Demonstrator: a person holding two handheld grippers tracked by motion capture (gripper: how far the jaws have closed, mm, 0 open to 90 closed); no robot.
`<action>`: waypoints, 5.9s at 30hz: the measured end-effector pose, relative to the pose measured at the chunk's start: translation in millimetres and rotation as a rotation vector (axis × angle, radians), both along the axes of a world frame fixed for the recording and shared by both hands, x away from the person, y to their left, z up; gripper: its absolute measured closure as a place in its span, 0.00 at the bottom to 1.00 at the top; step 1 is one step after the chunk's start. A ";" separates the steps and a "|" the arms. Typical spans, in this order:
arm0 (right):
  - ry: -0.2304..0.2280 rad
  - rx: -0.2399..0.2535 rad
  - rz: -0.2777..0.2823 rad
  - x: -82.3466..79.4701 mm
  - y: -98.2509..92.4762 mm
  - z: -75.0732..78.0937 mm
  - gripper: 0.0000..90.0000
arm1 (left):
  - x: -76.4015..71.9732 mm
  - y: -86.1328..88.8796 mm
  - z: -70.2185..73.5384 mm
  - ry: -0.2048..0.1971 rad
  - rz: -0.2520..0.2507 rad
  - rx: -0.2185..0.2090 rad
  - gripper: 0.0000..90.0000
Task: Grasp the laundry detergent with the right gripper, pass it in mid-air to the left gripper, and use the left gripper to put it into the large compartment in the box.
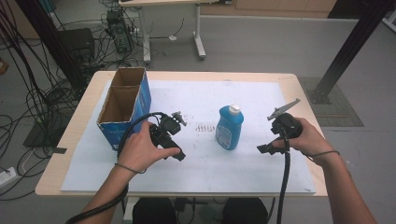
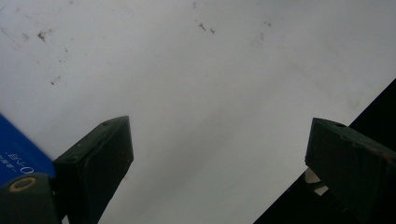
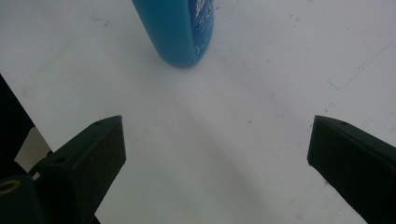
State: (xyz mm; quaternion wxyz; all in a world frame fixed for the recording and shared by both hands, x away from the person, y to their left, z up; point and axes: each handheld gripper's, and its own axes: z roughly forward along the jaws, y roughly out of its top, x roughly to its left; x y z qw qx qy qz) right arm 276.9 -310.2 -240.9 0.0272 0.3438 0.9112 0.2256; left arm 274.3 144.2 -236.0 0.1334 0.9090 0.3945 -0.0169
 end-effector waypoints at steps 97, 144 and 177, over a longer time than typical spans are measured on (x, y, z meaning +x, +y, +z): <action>-0.150 0.229 -0.053 -60.3 8.6 -88.1 0.03 | -4.9 7.4 -5.6 -0.002 0.026 -0.013 0.09; -0.267 0.354 -0.140 -73.5 17.7 -128.7 0.03 | -6.1 6.4 -4.2 -0.006 0.014 -0.026 0.09; -0.353 0.425 -0.164 -78.7 25.0 -149.7 0.05 | -5.0 5.7 -5.7 -0.008 0.016 -0.025 0.09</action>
